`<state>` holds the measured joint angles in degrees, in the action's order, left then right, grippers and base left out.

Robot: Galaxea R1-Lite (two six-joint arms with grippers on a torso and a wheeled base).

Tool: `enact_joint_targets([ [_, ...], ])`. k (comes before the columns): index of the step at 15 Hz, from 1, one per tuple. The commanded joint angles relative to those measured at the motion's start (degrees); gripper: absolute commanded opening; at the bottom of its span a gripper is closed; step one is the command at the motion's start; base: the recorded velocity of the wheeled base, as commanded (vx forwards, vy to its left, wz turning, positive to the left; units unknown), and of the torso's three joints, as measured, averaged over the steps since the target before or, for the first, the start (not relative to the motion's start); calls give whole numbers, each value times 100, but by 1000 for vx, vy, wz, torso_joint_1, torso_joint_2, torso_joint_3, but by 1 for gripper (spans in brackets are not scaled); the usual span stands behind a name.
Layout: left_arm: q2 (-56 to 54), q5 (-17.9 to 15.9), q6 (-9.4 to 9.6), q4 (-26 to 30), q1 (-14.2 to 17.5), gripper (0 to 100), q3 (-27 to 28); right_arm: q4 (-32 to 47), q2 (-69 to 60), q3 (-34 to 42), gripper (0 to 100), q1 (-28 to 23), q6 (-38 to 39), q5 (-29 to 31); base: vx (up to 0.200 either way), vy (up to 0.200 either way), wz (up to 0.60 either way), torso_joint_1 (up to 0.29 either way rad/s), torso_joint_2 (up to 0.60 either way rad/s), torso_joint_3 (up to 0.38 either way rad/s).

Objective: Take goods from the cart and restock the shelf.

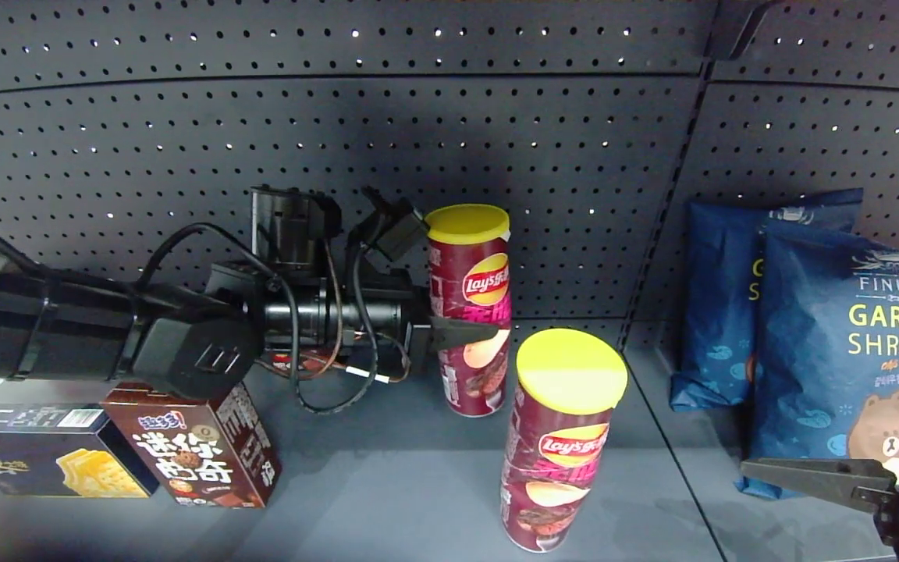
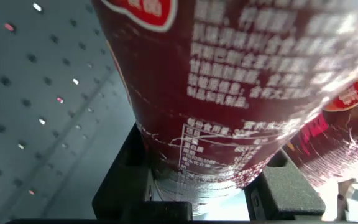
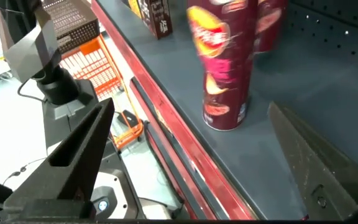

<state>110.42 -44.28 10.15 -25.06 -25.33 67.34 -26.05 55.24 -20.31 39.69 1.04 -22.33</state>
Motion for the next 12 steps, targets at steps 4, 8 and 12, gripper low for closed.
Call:
enact_joint_targets([
  [4, 410, 16, 74, -51, 46, 0, 271, -5, 93, 27, 100, -5, 11, 1, 0, 0, 0, 0, 0, 0],
  [8, 551, 16, 74, -51, 72, 0, 482, 4, 93, 45, 100, -5, 11, 1, 0, 0, 0, 0, 0, 0],
  [12, 761, 24, 83, -60, 55, 0, 640, -5, 93, 53, 100, -5, 11, -17, 0, 0, 0, 0, 0, 0],
])
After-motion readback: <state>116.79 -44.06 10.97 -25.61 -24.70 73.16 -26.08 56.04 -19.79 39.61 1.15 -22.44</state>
